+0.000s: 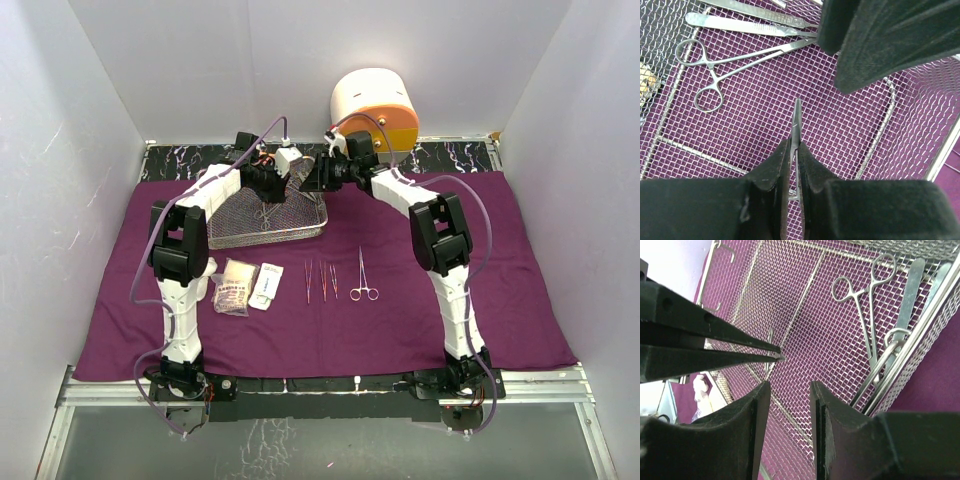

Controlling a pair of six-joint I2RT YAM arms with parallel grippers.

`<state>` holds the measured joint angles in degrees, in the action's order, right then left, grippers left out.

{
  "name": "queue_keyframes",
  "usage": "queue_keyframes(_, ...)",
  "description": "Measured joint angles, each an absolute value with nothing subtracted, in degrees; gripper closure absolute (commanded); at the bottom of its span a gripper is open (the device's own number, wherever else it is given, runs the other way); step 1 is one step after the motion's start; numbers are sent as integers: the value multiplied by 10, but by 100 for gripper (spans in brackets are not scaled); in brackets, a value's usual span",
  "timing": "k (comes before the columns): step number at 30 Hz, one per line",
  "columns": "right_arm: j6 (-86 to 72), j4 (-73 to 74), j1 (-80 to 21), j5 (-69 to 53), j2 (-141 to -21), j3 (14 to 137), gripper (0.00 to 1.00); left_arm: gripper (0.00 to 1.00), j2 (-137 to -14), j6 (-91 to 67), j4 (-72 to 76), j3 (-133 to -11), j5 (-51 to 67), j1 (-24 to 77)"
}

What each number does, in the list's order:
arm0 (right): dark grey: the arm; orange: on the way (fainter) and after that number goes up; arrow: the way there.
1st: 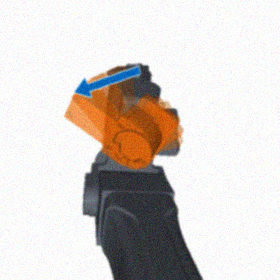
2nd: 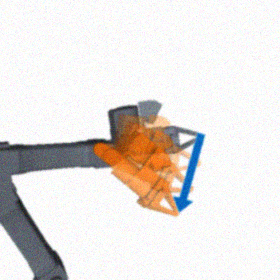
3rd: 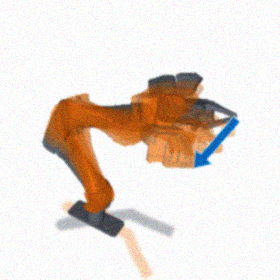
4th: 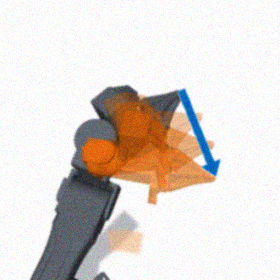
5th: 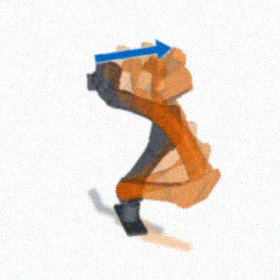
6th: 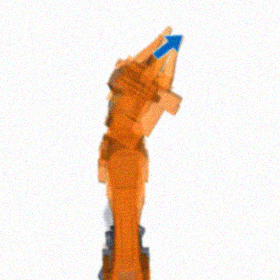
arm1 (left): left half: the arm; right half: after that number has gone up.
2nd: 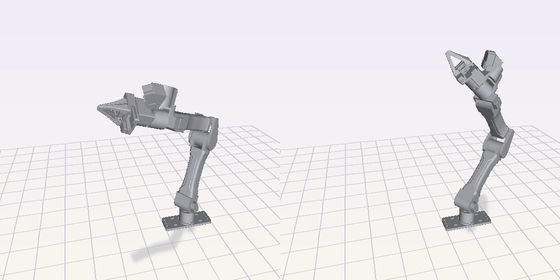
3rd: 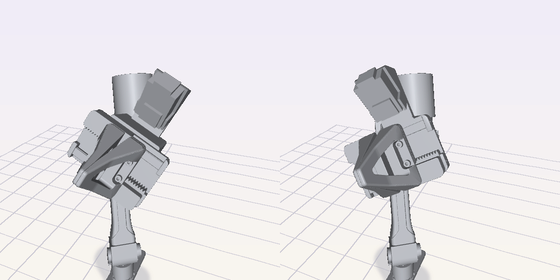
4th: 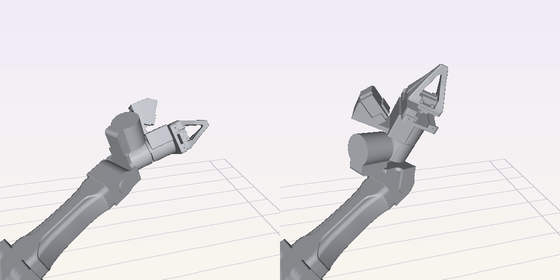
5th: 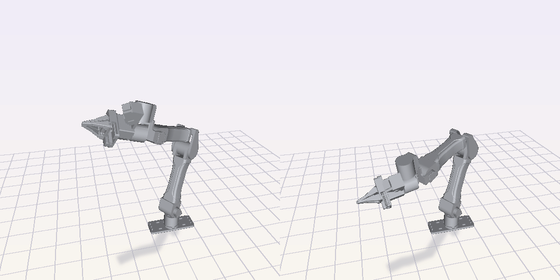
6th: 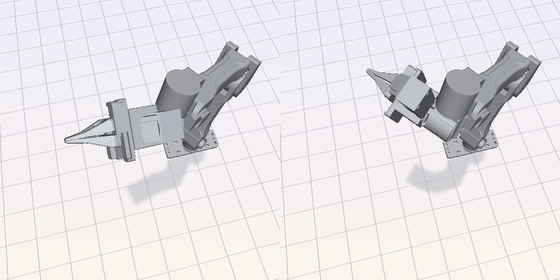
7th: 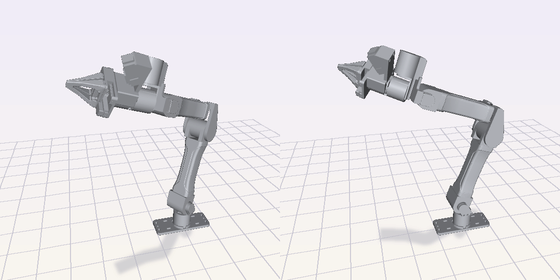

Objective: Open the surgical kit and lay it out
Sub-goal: Pick up the medical item from the container.

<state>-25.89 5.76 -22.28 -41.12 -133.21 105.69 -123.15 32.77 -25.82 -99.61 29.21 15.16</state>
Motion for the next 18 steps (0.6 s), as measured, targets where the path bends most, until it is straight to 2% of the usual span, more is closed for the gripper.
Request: queue_keyframes(18,-274,58,-249,-385,-1370,1110,60,100,-1230,321,-253,-993,299,152)
